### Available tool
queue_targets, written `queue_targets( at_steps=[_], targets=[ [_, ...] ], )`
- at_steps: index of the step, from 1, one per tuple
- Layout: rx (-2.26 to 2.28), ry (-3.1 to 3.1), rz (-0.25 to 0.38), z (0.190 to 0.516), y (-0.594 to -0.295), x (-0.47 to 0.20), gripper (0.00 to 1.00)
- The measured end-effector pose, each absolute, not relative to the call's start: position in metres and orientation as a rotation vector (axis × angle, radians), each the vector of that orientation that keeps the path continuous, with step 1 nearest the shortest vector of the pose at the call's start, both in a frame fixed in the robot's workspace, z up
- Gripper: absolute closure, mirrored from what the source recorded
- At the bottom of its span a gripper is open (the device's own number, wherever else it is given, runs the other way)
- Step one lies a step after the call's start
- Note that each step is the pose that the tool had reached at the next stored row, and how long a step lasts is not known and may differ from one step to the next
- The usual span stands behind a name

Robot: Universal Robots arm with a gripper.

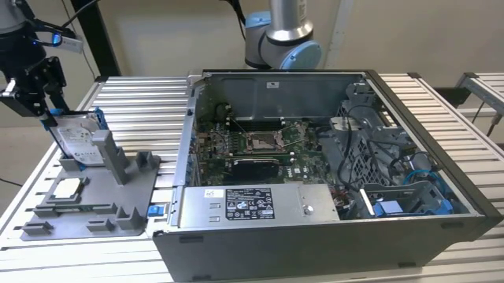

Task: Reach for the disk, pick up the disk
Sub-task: 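Pick up the disk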

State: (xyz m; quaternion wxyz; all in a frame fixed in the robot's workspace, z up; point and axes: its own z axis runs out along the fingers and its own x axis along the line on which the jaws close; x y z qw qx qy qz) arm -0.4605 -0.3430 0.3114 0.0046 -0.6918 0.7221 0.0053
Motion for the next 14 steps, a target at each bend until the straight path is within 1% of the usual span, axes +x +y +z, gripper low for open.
queue_targets(
  at_steps=[14],
  targets=[
    [-2.169,2.264,0.034,0.291,-0.349,-0.454,0.0]
  ],
)
